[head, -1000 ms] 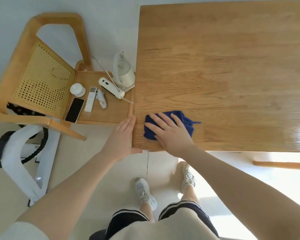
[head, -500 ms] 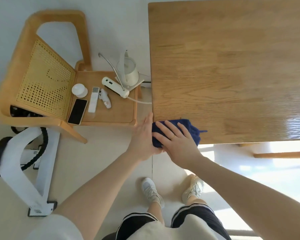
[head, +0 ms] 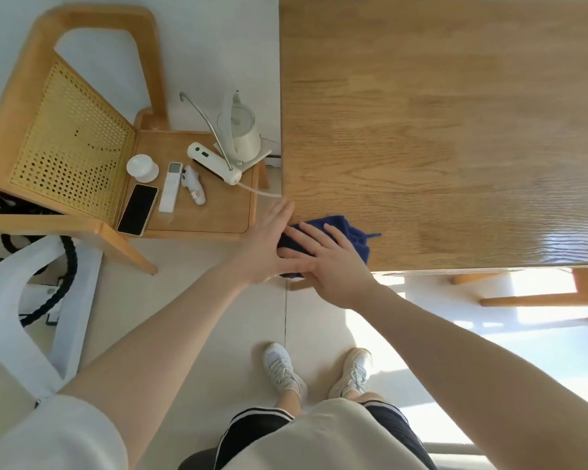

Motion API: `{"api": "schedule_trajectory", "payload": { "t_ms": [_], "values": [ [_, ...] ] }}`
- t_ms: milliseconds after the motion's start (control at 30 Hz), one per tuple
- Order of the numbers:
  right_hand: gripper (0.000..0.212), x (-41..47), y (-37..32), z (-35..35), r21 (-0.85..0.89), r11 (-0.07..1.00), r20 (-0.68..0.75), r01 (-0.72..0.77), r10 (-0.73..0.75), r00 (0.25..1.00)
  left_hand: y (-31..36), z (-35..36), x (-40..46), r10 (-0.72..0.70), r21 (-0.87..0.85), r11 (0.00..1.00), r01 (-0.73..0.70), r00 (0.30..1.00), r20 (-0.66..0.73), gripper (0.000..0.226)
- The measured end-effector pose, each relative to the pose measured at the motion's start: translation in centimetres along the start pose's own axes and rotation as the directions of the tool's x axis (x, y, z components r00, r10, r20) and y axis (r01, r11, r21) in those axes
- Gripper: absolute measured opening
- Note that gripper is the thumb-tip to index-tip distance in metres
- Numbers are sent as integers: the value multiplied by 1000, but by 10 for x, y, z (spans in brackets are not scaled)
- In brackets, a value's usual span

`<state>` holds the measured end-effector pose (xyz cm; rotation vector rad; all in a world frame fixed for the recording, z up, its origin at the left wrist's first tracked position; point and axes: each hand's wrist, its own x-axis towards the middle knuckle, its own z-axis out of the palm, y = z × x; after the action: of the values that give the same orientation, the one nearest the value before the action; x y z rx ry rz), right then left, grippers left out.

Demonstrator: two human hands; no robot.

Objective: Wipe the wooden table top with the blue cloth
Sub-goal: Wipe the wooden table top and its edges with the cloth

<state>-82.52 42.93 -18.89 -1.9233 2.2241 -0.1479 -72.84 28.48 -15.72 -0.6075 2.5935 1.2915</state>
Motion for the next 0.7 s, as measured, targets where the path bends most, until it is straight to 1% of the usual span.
{"api": "schedule_trajectory", "payload": {
  "t_ms": [67, 100, 167, 200, 233, 300, 333, 367, 400, 433, 467, 500, 533, 600, 667, 700],
  "values": [
    [43, -2, 16, -3, -36, 999, -16, 34, -34, 999, 6, 2, -1, 0, 58, 998, 0, 1000, -5, 114],
    [42, -6, 26, -4, -41, 999, -29, -7, 6, 1000, 9, 4, -2, 5, 97, 995, -5, 1000, -3, 114],
    [44, -21, 45, -6, -14, 983, -94, -182, 180, 979, 14, 8, -1, 13, 195, 981, -14, 1000, 5, 114],
    [45, -31, 56, -8, 8, 960, -129, -280, 278, 952, 15, 10, 0, 15, 248, 969, -19, 1000, 19, 112],
    [46, -40, 66, -8, 37, 925, -164, -378, 378, 911, 16, 13, 2, 11, 298, 954, -24, 999, 43, 109],
    [46, -52, 78, -10, 121, 818, -230, -562, 574, 786, 16, 19, 6, -2, 387, 921, -30, 997, 83, 101],
    [44, -52, 77, -12, 146, 765, -245, -627, 642, 726, 17, 23, 8, -8, 425, 905, -27, 997, 82, 99],
    [42, -48, 71, -12, 151, 734, -242, -662, 677, 695, 17, 26, 9, -10, 454, 891, -22, 998, 66, 96],
    [42, -44, 62, -10, 141, 746, -209, -651, 666, 716, 19, 27, 10, -9, 474, 880, -13, 999, 45, 94],
    [45, -40, 51, -8, 111, 808, -173, -579, 589, 789, 20, 28, 10, -7, 483, 876, -5, 1000, 23, 93],
    [50, -37, 39, -4, 66, 891, -150, -449, 453, 879, 22, 28, 10, -2, 478, 878, 1, 1000, 3, 92],
    [53, -35, 28, 0, 27, 951, -143, -308, 309, 940, 23, 27, 10, 8, 467, 884, -1, 1000, -14, 91],
    [53, -37, 22, 5, 9, 979, -140, -204, 203, 969, 25, 26, 10, 18, 459, 888, -7, 1000, -19, 91],
    [43, -42, 30, 7, -19, 995, -127, -93, 90, 988, 28, 25, 8, 10, 450, 893, -3, 1000, -12, 92],
    [42, -51, 49, 0, -68, 997, -87, -44, 39, 995, 31, 27, 5, -50, 439, 897, 54, 999, -21, 97],
    [43, -55, 61, -2, -79, 995, -93, -55, 48, 995, 33, 29, 5, -80, 451, 889, 80, 997, -18, 98]
  ]
}}
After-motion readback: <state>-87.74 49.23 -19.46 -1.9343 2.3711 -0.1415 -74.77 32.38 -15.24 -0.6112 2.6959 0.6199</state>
